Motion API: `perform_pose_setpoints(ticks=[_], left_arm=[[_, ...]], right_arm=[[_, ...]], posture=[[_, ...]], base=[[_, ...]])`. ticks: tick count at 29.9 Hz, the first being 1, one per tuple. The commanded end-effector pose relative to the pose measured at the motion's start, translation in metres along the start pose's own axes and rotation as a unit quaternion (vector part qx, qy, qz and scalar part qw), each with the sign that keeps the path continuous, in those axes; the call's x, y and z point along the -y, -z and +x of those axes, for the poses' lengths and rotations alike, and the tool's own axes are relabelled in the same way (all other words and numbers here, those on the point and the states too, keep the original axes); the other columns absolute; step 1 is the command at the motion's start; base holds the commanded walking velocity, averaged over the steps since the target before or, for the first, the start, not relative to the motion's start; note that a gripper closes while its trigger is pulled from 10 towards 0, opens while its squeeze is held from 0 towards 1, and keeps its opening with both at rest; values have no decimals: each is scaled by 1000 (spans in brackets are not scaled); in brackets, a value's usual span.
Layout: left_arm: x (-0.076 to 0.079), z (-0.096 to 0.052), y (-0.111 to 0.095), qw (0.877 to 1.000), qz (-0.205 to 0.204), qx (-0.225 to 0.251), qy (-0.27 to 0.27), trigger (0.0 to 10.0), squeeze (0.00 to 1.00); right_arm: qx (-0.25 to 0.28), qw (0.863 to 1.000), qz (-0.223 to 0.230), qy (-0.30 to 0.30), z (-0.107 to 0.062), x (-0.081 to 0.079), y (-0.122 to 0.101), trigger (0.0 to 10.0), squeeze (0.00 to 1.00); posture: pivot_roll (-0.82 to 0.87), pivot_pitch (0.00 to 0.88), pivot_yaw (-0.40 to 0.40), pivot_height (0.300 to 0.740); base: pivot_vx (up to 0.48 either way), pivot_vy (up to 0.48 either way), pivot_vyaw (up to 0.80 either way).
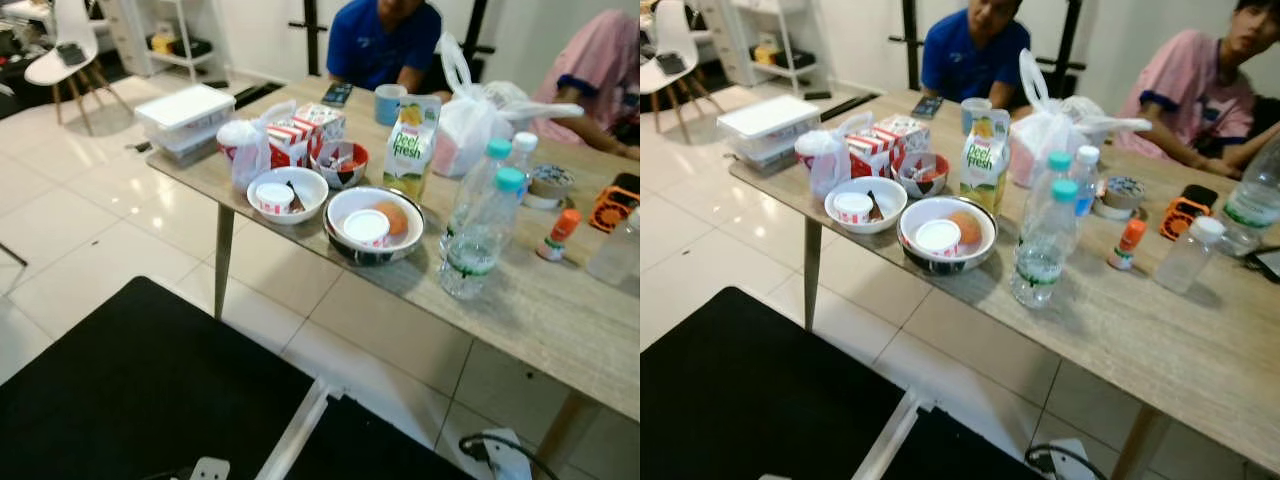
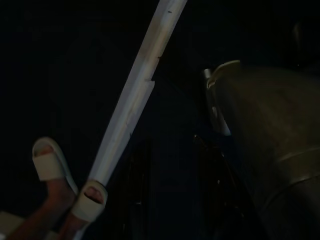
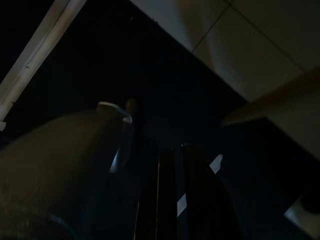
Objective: Restocking fridge
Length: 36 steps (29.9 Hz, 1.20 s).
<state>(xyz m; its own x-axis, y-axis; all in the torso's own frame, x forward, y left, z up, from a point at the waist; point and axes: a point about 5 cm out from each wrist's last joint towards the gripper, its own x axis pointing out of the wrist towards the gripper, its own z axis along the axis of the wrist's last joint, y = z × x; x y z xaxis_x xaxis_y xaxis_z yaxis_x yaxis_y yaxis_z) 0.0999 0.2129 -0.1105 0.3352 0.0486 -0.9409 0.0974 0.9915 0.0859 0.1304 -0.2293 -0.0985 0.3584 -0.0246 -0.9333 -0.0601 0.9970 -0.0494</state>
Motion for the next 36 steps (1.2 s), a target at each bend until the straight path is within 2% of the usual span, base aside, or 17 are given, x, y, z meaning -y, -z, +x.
perform_pose_setpoints(ticks=[1, 6, 11, 18, 20, 21, 23, 26, 30, 33, 35, 36], left_arm=[[6, 0, 4, 1000, -2, -8, 7, 10000, 0], [6, 0, 4, 1000, -1, -8, 7, 10000, 0], [8, 0, 4, 1000, 4, -6, 12, 10000, 0], [8, 0, 4, 1000, 12, -10, 19, 10000, 0], [6, 0, 3, 1000, 8, -8, 15, 10000, 0], [6, 0, 3, 1000, 8, -8, 15, 10000, 0], [4, 0, 2, 1000, 7, -6, 10, 10000, 0], [4, 0, 2, 1000, 9, -7, 10, 10000, 0], [4, 0, 3, 1000, 6, -8, 11, 10000, 0], [4, 0, 3, 1000, 9, -8, 12, 10000, 0], [4, 0, 3, 1000, 8, -8, 12, 10000, 0], [4, 0, 3, 1000, 8, -8, 12, 10000, 0]], right_arm=[[8, 1000, 5, 4, 0, 1, -3, 10000, 0], [22, 1000, 10, 2, 0, 3, -9, 10000, 0], [55, 998, -15, -16, 0, 2, -27, 10000, 0], [73, 996, -20, -45, 0, -3, -38, 10000, 0], [109, 987, -49, -109, -2, -17, -60, 10000, 0], [109, 987, -49, -109, -2, -17, -60, 10000, 0], [132, 975, -84, -158, -4, -29, -76, 10000, 0], [142, 968, -106, -179, -5, -36, -85, 10000, 0], [187, 932, -180, -252, -15, -57, -121, 10000, 0], [204, 909, -197, -305, -21, -68, -134, 10000, 0], [209, 903, -196, -321, -23, -70, -138, 10000, 0], [215, 893, -196, -343, -26, -73, -142, 10000, 247]], posture=[[-6, 0, 21, 740], [-8, 0, 21, 740], [-13, 0, 19, 740], [-12, 0, 21, 740], [-12, 0, 22, 740], [-12, 0, 22, 740], [-15, 0, 25, 740], [-15, 0, 25, 740], [-13, 0, 23, 740], [-12, 0, 21, 740], [-12, 0, 21, 740], [-9, 0, 22, 740]], base=[[0, 0, 0], [0, 0, 0], [0, 0, 0], [0, -137, 0], [0, -169, 0], [0, 0, 0], [0, 0, 0], [0, 0, 0], [0, 0, 0], [0, 0, 0], [0, 0, 0], [0, 0, 0]])
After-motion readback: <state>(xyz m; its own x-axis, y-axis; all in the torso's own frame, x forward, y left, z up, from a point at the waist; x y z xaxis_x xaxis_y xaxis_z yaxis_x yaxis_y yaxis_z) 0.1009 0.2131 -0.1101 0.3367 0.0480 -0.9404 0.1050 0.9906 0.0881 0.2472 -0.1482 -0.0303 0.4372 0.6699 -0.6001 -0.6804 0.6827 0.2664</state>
